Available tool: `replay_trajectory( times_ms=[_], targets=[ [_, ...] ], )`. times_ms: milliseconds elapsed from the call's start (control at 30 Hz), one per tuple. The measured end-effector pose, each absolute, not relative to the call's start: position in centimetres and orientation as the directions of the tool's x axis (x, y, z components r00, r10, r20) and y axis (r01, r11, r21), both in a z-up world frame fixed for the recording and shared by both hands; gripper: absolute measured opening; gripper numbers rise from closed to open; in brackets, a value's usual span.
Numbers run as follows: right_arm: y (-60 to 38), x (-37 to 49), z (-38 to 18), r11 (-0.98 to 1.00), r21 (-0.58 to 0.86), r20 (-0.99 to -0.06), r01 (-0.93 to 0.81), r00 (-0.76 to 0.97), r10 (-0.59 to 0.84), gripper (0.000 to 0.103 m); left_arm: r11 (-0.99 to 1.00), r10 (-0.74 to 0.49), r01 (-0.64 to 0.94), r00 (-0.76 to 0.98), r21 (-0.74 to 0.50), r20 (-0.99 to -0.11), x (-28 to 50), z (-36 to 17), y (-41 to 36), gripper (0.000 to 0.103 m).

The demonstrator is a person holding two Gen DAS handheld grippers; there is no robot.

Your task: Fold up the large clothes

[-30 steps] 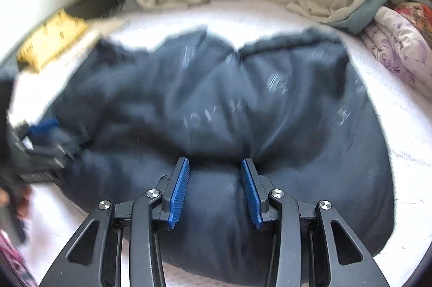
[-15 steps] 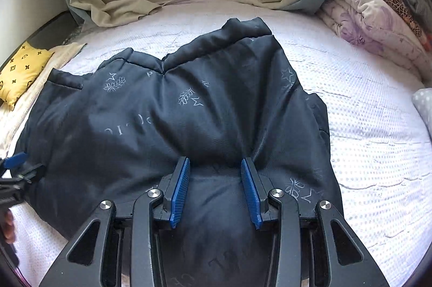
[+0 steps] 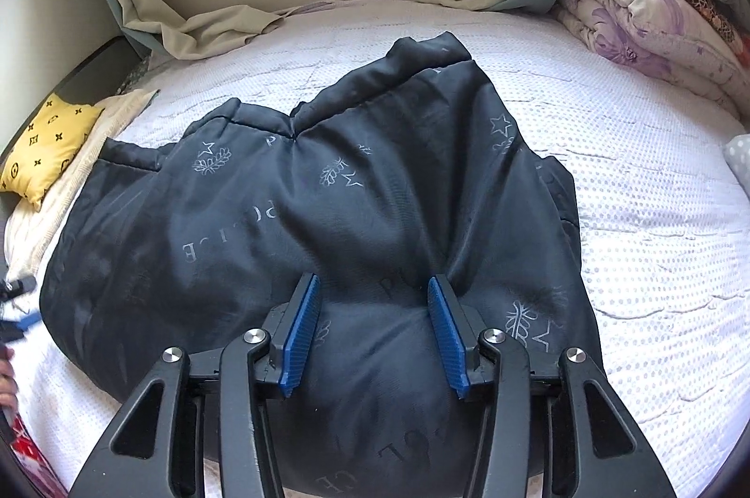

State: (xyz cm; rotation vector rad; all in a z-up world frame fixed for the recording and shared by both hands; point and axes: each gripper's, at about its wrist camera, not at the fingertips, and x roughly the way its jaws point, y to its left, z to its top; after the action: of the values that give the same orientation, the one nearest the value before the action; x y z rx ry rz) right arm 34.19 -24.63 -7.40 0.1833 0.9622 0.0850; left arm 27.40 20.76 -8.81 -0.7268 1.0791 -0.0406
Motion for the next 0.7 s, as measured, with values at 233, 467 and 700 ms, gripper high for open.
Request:
replay_trajectory(
  times_ms=[233, 467, 700],
  targets=[
    [-24.7, 34.1, -7.5, 0.980, 0.201, -0.807, 0.012, 0.569, 0.158, 0.045, 0.502, -0.589, -0.395, 0.495, -0.769, -0.639, 26.7, -13.7, 19.8, 0.103],
    [-24.9, 34.1, -7.4, 0.977, 0.212, -0.806, 0.016, 0.568, 0.166, 0.045, 0.543, -0.508, -0.368, 0.573, -0.755, -0.644, 28.5, -14.1, 18.4, 0.103],
    [-22.4, 32.9, -4.6, 0.995, 0.095, -0.768, -0.014, 0.635, 0.083, 0.045, 0.549, -0.445, -0.385, 0.617, -0.742, -0.649, 29.4, -13.6, 17.7, 0.103]
  ],
)
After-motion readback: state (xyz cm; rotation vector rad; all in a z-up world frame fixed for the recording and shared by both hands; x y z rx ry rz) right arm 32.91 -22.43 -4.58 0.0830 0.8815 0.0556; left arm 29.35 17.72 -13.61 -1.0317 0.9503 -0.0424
